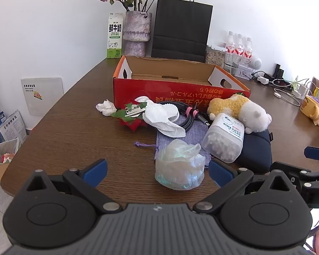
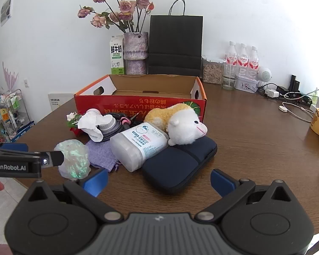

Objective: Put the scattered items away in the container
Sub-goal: 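Reach the left gripper to the clear plastic bag and close on it, then grasp the white plush sheep with the right gripper while the left holds the bag, then carry the bag and sheep over the box and open both grippers to drop them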

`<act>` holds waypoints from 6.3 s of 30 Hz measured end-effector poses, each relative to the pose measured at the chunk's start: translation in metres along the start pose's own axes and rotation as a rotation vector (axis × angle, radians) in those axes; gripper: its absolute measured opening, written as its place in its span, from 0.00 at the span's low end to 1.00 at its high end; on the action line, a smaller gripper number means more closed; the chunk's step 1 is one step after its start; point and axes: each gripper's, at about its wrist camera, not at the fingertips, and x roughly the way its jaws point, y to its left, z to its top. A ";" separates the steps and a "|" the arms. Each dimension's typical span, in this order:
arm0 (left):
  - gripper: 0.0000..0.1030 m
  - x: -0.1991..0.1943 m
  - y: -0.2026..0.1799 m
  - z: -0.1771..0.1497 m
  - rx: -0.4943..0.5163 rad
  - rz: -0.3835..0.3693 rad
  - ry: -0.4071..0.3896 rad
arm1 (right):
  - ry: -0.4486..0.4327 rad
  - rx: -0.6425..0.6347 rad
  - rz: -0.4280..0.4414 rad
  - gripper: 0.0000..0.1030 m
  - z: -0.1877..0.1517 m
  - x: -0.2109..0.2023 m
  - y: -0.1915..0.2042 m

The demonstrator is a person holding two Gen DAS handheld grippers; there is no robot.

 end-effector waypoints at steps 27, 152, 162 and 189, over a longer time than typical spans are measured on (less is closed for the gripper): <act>1.00 0.009 -0.007 -0.006 0.033 -0.008 0.008 | 0.019 0.006 -0.006 1.00 -0.011 0.009 -0.005; 0.38 0.203 0.009 0.164 -0.139 0.054 -0.150 | -0.209 0.062 0.063 0.50 0.149 0.233 -0.023; 1.00 0.192 0.010 0.159 -0.163 0.100 -0.208 | -0.203 0.125 0.040 1.00 0.145 0.227 -0.038; 1.00 0.171 0.009 0.145 -0.111 0.077 -0.311 | -0.229 0.105 0.008 1.00 0.136 0.201 -0.040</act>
